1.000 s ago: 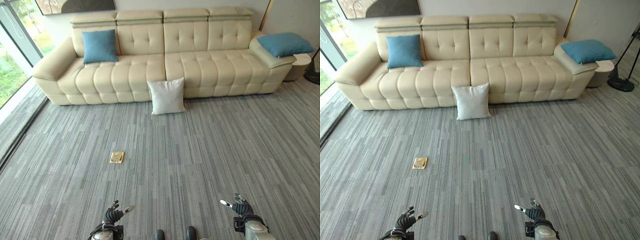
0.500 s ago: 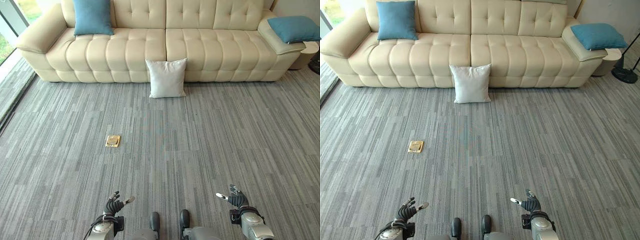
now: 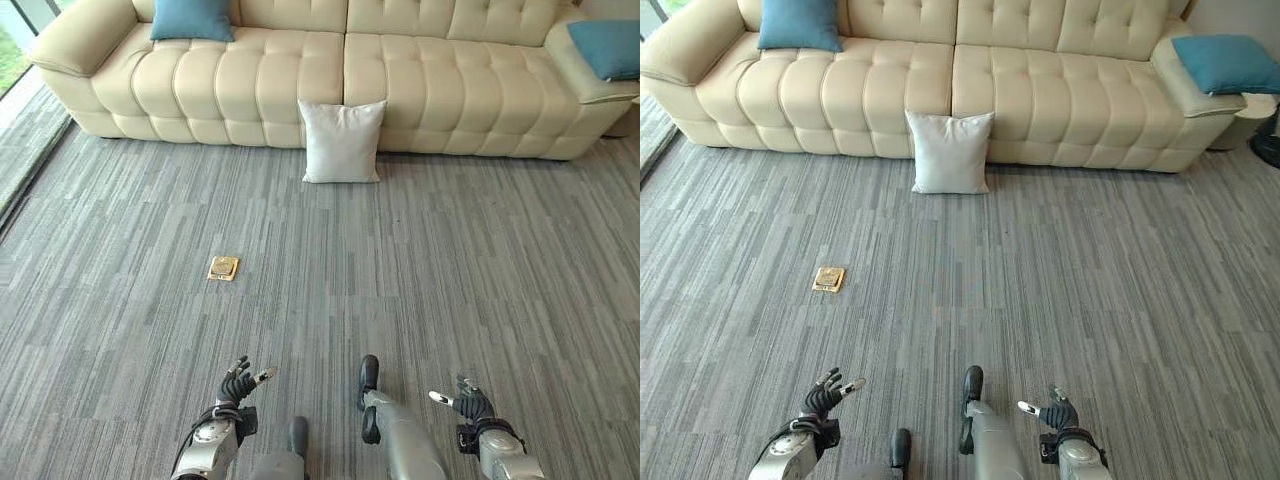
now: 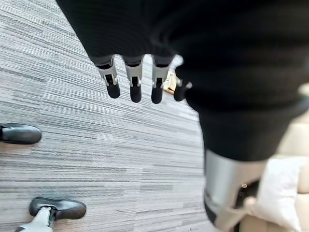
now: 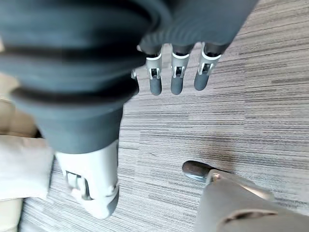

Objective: Pick up all the scattered cushions and arrange them neatly on the sofa.

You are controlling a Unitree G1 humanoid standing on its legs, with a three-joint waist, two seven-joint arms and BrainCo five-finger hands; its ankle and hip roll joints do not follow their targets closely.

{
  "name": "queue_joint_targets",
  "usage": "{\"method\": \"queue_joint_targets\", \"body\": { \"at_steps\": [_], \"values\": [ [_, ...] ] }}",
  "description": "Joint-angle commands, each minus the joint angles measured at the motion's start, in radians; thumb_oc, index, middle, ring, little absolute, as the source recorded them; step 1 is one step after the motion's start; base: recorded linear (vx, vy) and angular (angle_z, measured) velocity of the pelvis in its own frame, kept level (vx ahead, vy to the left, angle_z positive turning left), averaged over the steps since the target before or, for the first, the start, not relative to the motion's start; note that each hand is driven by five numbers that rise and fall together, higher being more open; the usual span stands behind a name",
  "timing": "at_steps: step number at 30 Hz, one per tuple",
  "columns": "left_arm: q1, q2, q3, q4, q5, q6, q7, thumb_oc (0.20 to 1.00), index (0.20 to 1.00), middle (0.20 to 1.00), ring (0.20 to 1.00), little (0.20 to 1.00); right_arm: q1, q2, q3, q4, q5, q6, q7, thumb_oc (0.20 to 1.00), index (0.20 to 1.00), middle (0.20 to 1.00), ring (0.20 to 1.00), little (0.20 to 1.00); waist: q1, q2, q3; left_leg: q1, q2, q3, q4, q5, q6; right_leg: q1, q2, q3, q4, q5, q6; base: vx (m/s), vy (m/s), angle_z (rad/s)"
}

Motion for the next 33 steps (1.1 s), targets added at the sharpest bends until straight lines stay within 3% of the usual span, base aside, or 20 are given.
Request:
{"method": "queue_joint_targets", "body": {
  "at_steps": [1,3,4,6,8,9,14,18,22,23,24,27,28,30,32,33],
  "values": [
    [-0.027,-0.002,0.003,-0.052,-0.006,-0.036,-0.007,1.000,1.000,1.000,1.000,1.000,-0.016,-0.043,-0.018,-0.027,0.045,-0.038,-0.002,1.000,1.000,1.000,1.000,1.000,-0.040,0.035,-0.036,0.123,-0.022,0.043,0.136,-0.141,-0.032,0.033,0.024,-0.005,-0.032,0.035,-0.024,0.30,-0.141,0.14],
    [-0.021,-0.007,0.012,-0.045,-0.014,-0.035,-0.013,1.000,1.000,1.000,1.000,1.000,-0.023,-0.060,-0.023,-0.014,0.045,-0.042,0.003,1.000,1.000,1.000,1.000,1.000,-0.038,0.047,-0.034,0.077,-0.023,0.048,0.259,-0.081,-0.059,0.072,0.036,0.006,-0.039,0.016,-0.046,0.28,-0.133,0.16],
    [-0.021,-0.008,0.018,-0.025,-0.021,-0.039,-0.010,1.000,1.000,1.000,1.000,1.000,-0.027,-0.064,-0.026,-0.001,0.055,-0.046,0.004,1.000,1.000,1.000,1.000,1.000,-0.033,0.045,-0.034,0.025,-0.019,0.060,0.348,-0.008,-0.074,0.106,0.041,0.019,-0.052,-0.007,-0.067,0.28,-0.128,-0.11],
    [-0.019,-0.010,0.026,0.003,-0.024,-0.031,-0.012,1.000,1.000,1.000,1.000,1.000,-0.030,-0.066,-0.032,0.021,0.063,-0.042,0.006,1.000,1.000,1.000,1.000,1.000,-0.018,0.028,-0.031,-0.056,0.008,0.122,0.377,0.002,-0.054,0.169,0.026,0.029,-0.070,-0.042,-0.077,0.36,-0.102,-0.04],
    [-0.011,-0.008,0.034,0.018,-0.020,-0.025,-0.013,1.000,1.000,1.000,1.000,1.000,-0.030,-0.070,-0.028,0.029,0.057,-0.043,0.008,1.000,1.000,1.000,1.000,1.000,0.001,0.012,-0.030,-0.099,0.012,0.146,0.328,-0.046,-0.032,0.210,0.011,0.037,-0.081,-0.063,-0.071,0.39,-0.027,0.13],
    [0.001,-0.007,0.039,0.013,-0.017,-0.020,-0.009,1.000,1.000,1.000,1.000,1.000,-0.031,-0.075,-0.024,0.024,0.050,-0.039,0.010,1.000,1.000,1.000,1.000,1.000,0.019,0.005,-0.029,-0.162,0.019,0.139,0.264,-0.032,-0.034,0.250,0.003,0.044,-0.094,-0.084,-0.069,0.40,0.014,-0.20],
    [0.027,-0.007,0.057,0.014,-0.027,-0.016,0.008,1.000,1.000,1.000,1.000,1.000,-0.026,-0.081,-0.004,0.042,0.011,-0.022,0.007,1.000,1.000,1.000,1.000,1.000,0.088,0.021,-0.016,-0.311,0.064,0.103,0.023,0.166,-0.084,0.396,0.016,0.078,-0.130,-0.154,-0.059,0.48,0.127,-0.46],
    [0.037,-0.001,0.065,0.050,-0.008,-0.016,0.006,1.000,1.000,1.000,1.000,1.000,-0.021,-0.076,0.007,0.049,-0.030,-0.011,0.019,1.000,1.000,1.000,1.000,1.000,0.111,0.027,-0.044,-0.341,0.087,0.136,0.023,0.212,-0.090,0.483,-0.012,0.114,-0.131,-0.195,-0.037,0.47,0.287,-0.44],
    [0.016,0.011,0.064,0.096,-0.002,-0.020,-0.001,1.000,1.000,1.000,1.000,1.000,-0.039,-0.049,0.014,0.078,-0.027,-0.010,0.036,1.000,1.000,1.000,1.000,1.000,0.117,-0.001,-0.082,-0.324,0.039,0.141,0.092,0.169,-0.050,0.456,-0.073,0.142,-0.040,-0.156,0.003,0.42,0.320,-0.58],
    [0.015,0.028,0.062,0.080,-0.002,-0.016,-0.003,1.000,1.000,1.000,1.000,1.000,-0.038,-0.036,0.030,0.069,-0.030,-0.010,0.041,1.000,1.000,1.000,1.000,1.000,0.116,-0.015,-0.077,-0.282,0.010,0.150,0.092,0.129,-0.016,0.390,-0.093,0.164,0.123,-0.093,0.014,0.20,0.178,-0.15],
    [0.015,0.027,0.062,0.080,-0.002,-0.016,-0.003,1.000,1.000,1.000,1.000,1.000,-0.038,-0.037,0.030,0.069,-0.030,-0.010,0.041,1.000,1.000,1.000,1.000,1.000,0.118,-0.013,-0.080,-0.286,0.012,0.151,0.093,0.130,-0.017,0.386,-0.090,0.165,0.123,-0.091,0.014,0.26,0.257,-0.13],
    [0.007,0.043,0.061,0.063,-0.006,-0.016,0.005,1.000,1.000,1.000,1.000,1.000,-0.047,-0.031,0.050,0.060,-0.041,-0.005,0.039,1.000,1.000,1.000,1.000,1.000,0.110,-0.010,-0.052,-0.234,-0.010,0.166,0.084,0.091,0.026,0.267,-0.103,0.165,0.341,0.042,0.026,0.15,0.196,0.13],
    [0.001,0.045,0.056,0.059,-0.006,-0.017,0.006,1.000,1.000,1.000,1.000,1.000,-0.048,-0.024,0.053,0.062,-0.039,-0.004,0.039,1.000,1.000,1.000,1.000,1.000,0.104,0.000,-0.046,-0.209,-0.008,0.161,0.071,0.082,0.033,0.227,-0.090,0.159,0.386,0.044,0.013,0.20,0.188,0.18],
    [-0.002,0.042,0.054,0.046,-0.009,-0.020,0.007,1.000,1.000,1.000,1.000,1.000,-0.048,-0.021,0.055,0.063,-0.035,-0.006,0.039,1.000,1.000,1.000,1.000,1.000,0.089,0.015,-0.032,-0.157,-0.013,0.154,0.044,0.074,0.037,0.156,-0.055,0.137,0.409,-0.011,-0.003,0.24,0.128,0.28],
    [-0.010,0.041,0.049,0.040,-0.009,-0.022,0.004,1.000,1.000,1.000,1.000,1.000,-0.059,-0.023,0.055,0.069,-0.028,-0.008,0.038,1.000,1.000,1.000,1.000,1.000,0.075,0.024,-0.021,-0.120,-0.017,0.152,0.026,0.060,0.034,0.111,-0.027,0.088,0.304,-0.055,-0.017,0.30,0.030,0.40],
    [-0.014,0.040,0.046,0.028,-0.014,-0.024,0.006,1.000,1.000,1.000,1.000,1.000,-0.068,-0.028,0.057,0.065,-0.027,-0.005,0.034,1.000,1.000,1.000,1.000,1.000,0.053,0.025,-0.008,-0.080,-0.032,0.138,0.014,0.042,0.028,0.064,0.007,0.067,0.181,-0.057,-0.015,0.25,-0.015,0.22]
  ]
}}
